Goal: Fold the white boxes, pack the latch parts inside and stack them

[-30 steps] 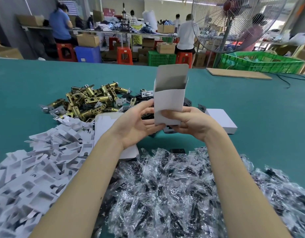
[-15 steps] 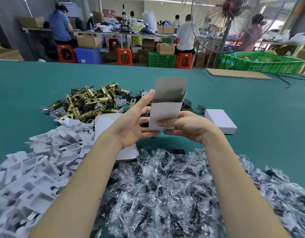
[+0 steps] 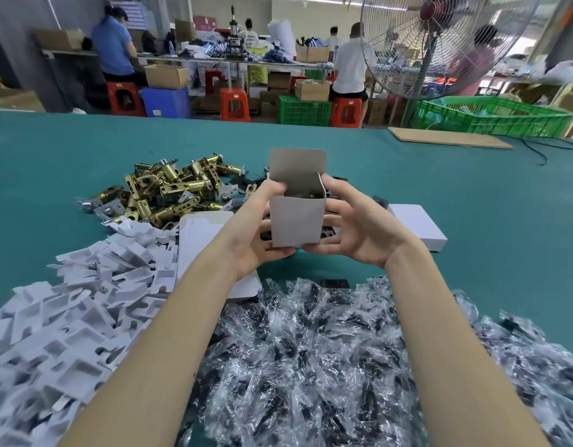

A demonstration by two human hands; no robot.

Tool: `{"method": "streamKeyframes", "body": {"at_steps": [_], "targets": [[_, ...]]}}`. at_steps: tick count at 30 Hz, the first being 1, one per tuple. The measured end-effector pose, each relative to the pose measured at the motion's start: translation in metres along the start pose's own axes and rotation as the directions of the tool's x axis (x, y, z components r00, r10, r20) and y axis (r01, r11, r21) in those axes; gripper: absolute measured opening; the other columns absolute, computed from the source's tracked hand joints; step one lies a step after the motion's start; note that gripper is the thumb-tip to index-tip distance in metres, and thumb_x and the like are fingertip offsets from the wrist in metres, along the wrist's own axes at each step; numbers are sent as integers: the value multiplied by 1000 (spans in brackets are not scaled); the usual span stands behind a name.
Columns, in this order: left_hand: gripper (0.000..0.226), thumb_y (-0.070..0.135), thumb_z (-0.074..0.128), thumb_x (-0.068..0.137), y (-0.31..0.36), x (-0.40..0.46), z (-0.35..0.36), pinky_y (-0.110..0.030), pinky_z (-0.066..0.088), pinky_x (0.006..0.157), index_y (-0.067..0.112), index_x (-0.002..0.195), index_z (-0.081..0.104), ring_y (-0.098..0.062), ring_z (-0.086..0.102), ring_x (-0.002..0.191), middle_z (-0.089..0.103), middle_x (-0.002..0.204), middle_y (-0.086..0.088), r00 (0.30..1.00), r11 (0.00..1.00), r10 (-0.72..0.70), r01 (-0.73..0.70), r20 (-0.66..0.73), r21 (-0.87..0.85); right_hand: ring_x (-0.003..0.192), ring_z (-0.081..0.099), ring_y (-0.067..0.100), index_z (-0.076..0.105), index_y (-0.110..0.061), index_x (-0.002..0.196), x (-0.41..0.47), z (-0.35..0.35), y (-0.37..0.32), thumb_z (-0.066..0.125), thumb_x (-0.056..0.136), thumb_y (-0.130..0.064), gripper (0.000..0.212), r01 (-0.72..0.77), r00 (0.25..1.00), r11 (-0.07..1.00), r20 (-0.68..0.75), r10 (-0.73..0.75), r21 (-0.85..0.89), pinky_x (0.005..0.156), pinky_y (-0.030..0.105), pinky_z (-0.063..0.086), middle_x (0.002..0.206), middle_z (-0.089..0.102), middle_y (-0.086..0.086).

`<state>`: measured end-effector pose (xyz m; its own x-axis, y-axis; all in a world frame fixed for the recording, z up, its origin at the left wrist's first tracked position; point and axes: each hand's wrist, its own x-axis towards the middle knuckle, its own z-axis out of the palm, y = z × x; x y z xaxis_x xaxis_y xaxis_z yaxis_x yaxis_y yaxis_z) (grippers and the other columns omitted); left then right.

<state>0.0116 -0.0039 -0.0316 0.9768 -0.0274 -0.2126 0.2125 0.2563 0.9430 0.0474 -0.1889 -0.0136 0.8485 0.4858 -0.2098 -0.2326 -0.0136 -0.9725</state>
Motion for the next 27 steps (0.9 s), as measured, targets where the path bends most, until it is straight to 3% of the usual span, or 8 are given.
{"method": "streamKeyframes", "body": {"at_steps": [4, 7, 11, 14, 17, 23, 25, 27], "targets": [[43, 59, 70, 70, 0, 2, 1, -45, 62, 84, 28, 100, 76, -28, 71, 100, 78, 91, 1, 1000, 1000, 13, -12, -19, 28, 106, 69, 36, 68, -31, 125, 4, 4, -1, 62, 92, -53, 40, -5, 999, 1000, -50, 6, 9, 96, 52, 58, 128, 67, 7], [41, 63, 71, 73, 0, 0, 2, -49, 60, 91, 35, 102, 76, -27, 71, 102, 78, 102, 1, 1000, 998, 28, -28, 6, 60, 93, 68, 33, 78, -26, 99, 8, 9, 0, 63, 86, -50, 31, -17, 992, 1000, -129, 19, 20, 90, 47, 58, 104, 72, 6], [58, 77, 69, 72, 1, -3, -2, -50, 58, 95, 36, 113, 76, -27, 72, 107, 75, 115, -3, 992, 999, 20, -26, 128, 46, 87, 68, 30, 79, -24, 95, 9, 6, 1, 65, 75, -56, 40, -12, 989, 1000, -150, 12, 1, 79, 42, 59, 96, 71, 5], [40, 60, 84, 69, -1, -4, 1, -44, 58, 97, 39, 103, 80, -23, 72, 107, 77, 111, -2, 981, 993, 2, -24, 192, 112, 77, 69, 25, 77, -22, 104, 7, 3, -1, 55, 85, -66, 52, -23, 990, 996, -141, 11, -82, 71, 37, 59, 102, 71, 6], [8, 33, 84, 79, -7, 0, 9, -41, 58, 96, 40, 83, 82, -19, 72, 97, 79, 95, 5, 993, 989, 23, -39, 112, 143, 82, 71, 29, 76, -28, 115, 4, 2, -4, 43, 93, -75, 61, -44, 995, 985, -98, 28, -168, 70, 38, 61, 115, 72, 8], [19, 12, 80, 81, -15, 5, 9, -33, 56, 82, 30, 81, 83, -14, 69, 92, 79, 95, 2, 989, 994, 20, -36, 147, 103, 93, 75, 32, 57, -44, 139, 0, -3, -11, 35, 95, -79, 60, -21, 1000, 967, 13, 25, -252, 82, 45, 61, 133, 66, -2], [19, 4, 81, 80, -19, 6, 10, -31, 54, 77, 21, 89, 80, -14, 66, 96, 78, 94, 3, 989, 993, 3, -20, 148, 116, 103, 73, 22, 55, -48, 136, -2, -1, -13, 37, 100, -70, 47, 82, 997, 939, 21, -80, -335, 94, 45, 56, 134, 65, -16], [25, 1, 81, 79, -22, 6, 11, -31, 53, 75, 17, 97, 75, -15, 64, 98, 78, 93, 3, 990, 991, -7, -12, 142, 130, 111, 68, 3, 56, -46, 132, -3, 2, -16, 45, 107, -45, 27, 303, 946, 863, 18, -324, -403, 95, 31, 52, 125, 67, -28]]}}
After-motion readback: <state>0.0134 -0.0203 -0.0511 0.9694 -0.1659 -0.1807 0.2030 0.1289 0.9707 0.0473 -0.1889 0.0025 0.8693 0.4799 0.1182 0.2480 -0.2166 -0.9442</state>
